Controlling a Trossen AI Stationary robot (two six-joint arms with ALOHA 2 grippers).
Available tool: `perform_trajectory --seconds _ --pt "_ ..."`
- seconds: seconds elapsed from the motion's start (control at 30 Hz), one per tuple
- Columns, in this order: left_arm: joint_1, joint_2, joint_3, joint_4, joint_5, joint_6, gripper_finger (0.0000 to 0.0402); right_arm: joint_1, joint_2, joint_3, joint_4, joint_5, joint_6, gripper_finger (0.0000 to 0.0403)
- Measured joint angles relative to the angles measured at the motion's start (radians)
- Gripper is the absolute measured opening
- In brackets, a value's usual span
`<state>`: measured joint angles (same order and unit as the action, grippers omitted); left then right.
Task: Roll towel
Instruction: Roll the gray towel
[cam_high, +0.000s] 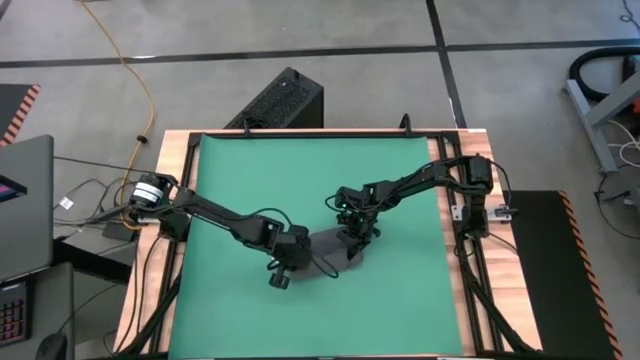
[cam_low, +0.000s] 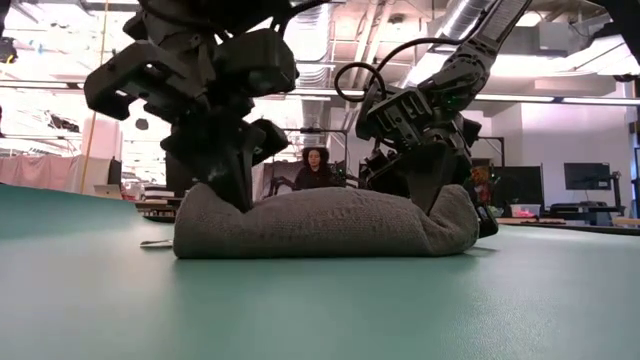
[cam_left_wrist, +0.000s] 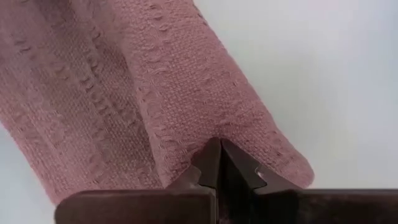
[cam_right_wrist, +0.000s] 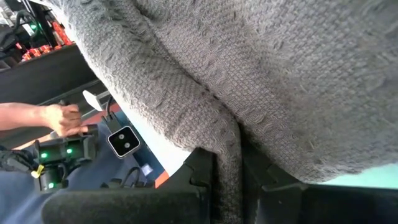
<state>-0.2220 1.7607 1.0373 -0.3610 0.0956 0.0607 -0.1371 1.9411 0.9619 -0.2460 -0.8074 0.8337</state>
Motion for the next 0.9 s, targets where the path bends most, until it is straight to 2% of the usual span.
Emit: perform_trajectory --seconds 0.23,0.43,0.53,0.77,0.9 --pt "0.001 -0.004 -0.075 0.061 0.003 -0.052 0.0 0.0 -0.013 -0.001 0.014 0.002 -0.008 0.0059" --pt "0.001 -0.006 -0.123 0.087 0.028 -0.068 0.0 -0.004 -0.085 -0.004 0.02 0.084 -0.068 0.0123" --pt "0.001 -0.006 -0.132 0.101 0.03 -0.07 0.0 -0.022 -0.124 -0.003 0.022 0.108 -0.069 0.0139" --pt "0.001 -0.003 -0.137 0.114 0.035 -0.07 0.0 -0.061 -0.206 -0.003 0.016 0.188 -0.122 0.0136" --pt "0.0 -0.003 -0.137 0.114 0.035 -0.078 0.0 -0.068 -0.281 -0.003 0.014 0.294 -0.228 0.0129"
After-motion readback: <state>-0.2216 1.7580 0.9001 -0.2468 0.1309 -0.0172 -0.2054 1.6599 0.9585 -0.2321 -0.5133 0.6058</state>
